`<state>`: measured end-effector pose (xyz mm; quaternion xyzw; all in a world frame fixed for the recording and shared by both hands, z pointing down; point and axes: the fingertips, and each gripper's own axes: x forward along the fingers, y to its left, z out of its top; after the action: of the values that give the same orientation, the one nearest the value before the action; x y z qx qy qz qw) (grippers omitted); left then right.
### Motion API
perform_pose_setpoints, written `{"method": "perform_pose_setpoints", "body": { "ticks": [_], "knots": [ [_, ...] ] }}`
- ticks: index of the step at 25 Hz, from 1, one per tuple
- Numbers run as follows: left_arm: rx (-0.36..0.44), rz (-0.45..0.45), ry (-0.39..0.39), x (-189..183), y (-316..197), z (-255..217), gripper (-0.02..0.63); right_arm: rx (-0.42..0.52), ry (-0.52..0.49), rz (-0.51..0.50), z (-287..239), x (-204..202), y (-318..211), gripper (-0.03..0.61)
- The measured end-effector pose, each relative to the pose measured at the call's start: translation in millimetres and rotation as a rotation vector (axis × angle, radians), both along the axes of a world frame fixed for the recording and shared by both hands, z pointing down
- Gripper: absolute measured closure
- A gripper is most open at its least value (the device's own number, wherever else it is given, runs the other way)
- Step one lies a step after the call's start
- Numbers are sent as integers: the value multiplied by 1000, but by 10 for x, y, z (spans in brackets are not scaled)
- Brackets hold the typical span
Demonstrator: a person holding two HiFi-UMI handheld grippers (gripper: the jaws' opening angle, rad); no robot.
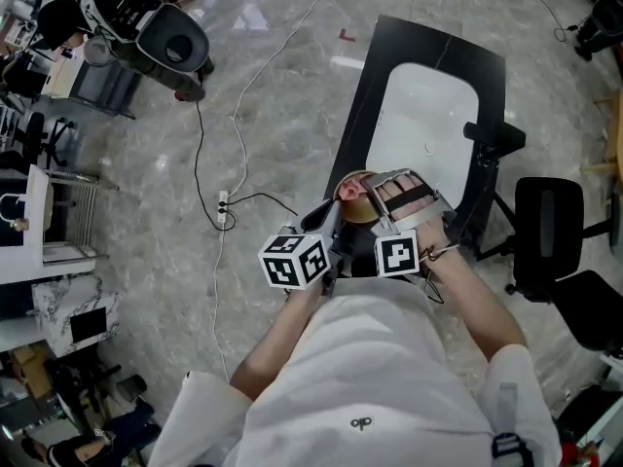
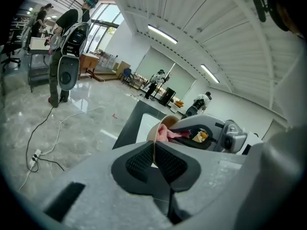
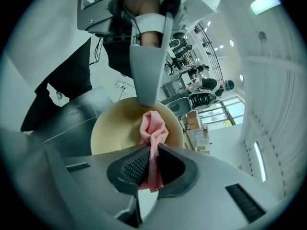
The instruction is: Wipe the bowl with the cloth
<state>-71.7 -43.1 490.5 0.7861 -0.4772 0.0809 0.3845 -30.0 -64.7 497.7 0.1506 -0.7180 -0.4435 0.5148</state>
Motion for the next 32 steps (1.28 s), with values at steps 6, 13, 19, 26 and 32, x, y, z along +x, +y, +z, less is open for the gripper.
{"method": "perform_pose_setpoints", "body": {
  "ticks": [6,13,19,26,32],
  "knots": [
    [-11,2,-1,-24,29,2,594,143,31,-102,-206,-181,16,551],
    [7,-17,12,-25,-2,-48,595,139,14,-31,-194,-127,-64,551],
    [20,-63,9,-84,-51,-38,595,-8,-45,156,-21,-27,-81,551],
    [42,-72,21,-91,-66,-62,595,-197,-115,190,182,-111,159,551],
    [31,-66,22,-74,-47,-22,595,-175,-123,185,219,-145,181,551]
  ]
}}
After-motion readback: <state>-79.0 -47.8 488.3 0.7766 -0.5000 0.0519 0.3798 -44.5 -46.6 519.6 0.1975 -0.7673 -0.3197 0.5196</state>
